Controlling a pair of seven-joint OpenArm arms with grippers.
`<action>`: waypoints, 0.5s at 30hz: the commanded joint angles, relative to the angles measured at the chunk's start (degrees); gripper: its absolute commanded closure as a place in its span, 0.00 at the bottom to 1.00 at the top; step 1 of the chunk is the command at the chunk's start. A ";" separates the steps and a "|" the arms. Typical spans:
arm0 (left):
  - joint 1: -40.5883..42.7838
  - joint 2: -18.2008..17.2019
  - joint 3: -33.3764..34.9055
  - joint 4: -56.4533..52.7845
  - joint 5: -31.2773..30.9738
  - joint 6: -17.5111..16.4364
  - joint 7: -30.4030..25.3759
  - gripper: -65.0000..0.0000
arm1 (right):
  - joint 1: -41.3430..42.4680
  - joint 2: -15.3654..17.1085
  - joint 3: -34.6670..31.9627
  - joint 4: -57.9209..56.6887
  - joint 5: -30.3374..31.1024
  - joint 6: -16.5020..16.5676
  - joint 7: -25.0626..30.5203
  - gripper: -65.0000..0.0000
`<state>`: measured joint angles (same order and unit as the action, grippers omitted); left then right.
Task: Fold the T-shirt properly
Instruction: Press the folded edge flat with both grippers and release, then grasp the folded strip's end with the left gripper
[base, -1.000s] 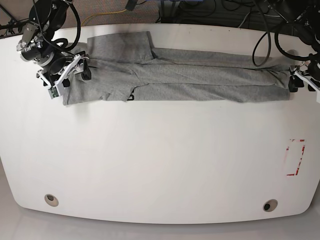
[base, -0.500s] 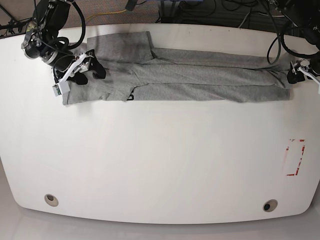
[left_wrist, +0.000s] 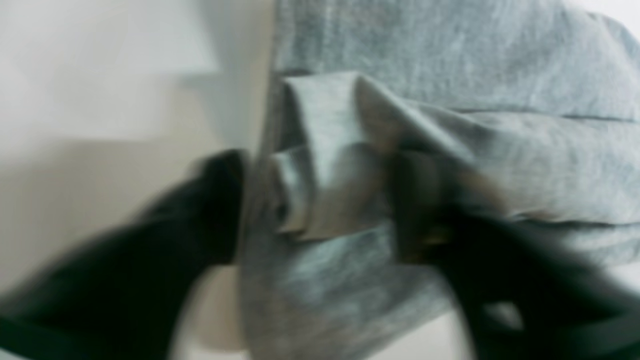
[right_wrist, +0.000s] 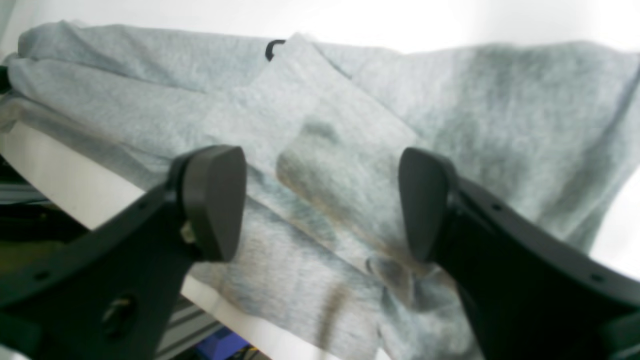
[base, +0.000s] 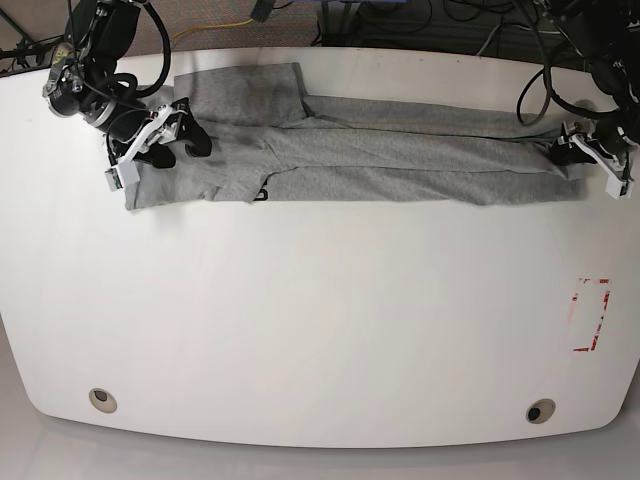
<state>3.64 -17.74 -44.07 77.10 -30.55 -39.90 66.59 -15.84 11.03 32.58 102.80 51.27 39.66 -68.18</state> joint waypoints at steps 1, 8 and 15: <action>-0.61 -0.24 0.34 0.39 0.08 -0.10 0.53 0.77 | 0.32 0.71 0.26 -1.40 1.17 0.34 0.97 0.30; -0.61 0.37 0.07 2.94 2.02 -0.10 0.53 0.99 | 2.17 1.32 0.43 -5.97 -1.64 0.34 1.85 0.35; 3.35 0.64 0.34 17.62 2.02 -0.10 0.89 0.99 | 4.27 0.89 0.26 -7.90 -10.96 0.34 2.38 0.44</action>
<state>6.04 -15.90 -43.59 89.06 -27.68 -39.94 68.25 -12.51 11.90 32.69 95.44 40.56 39.64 -66.59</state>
